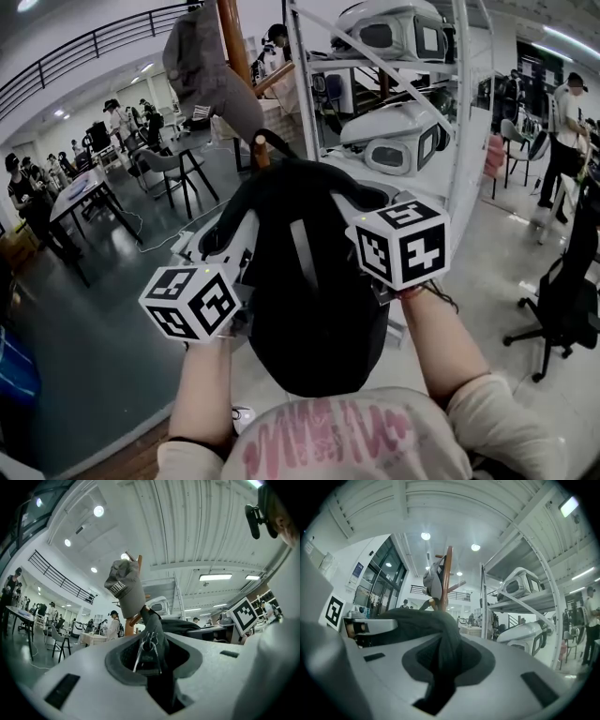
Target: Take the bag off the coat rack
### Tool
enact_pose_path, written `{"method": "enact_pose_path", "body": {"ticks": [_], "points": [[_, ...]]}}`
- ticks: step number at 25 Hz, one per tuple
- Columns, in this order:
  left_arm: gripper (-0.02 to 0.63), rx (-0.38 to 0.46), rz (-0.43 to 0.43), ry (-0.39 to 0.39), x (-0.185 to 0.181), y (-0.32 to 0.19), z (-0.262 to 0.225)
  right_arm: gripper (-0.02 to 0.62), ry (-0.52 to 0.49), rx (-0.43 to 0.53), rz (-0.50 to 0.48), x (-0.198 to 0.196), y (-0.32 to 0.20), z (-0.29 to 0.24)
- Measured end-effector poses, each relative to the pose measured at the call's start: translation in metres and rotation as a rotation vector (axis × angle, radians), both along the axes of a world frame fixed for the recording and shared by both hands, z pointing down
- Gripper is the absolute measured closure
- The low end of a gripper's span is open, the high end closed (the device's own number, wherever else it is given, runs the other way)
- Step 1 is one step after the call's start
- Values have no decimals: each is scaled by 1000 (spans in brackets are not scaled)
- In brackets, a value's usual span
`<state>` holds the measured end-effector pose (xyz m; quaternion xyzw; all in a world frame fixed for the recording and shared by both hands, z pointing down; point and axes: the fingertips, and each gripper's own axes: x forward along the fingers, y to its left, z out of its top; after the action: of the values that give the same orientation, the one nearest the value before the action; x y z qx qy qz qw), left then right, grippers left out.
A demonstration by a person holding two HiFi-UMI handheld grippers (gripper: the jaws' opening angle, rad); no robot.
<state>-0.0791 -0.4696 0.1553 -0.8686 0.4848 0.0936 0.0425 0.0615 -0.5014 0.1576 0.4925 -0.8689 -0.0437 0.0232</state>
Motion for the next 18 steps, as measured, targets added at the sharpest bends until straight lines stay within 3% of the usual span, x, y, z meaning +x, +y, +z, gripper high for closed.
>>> {"method": "enact_pose_path", "body": {"ticks": [18], "points": [[515,54,12,-24,-9,46,-19,532,-49,34,5,-13,43,-14]]}}
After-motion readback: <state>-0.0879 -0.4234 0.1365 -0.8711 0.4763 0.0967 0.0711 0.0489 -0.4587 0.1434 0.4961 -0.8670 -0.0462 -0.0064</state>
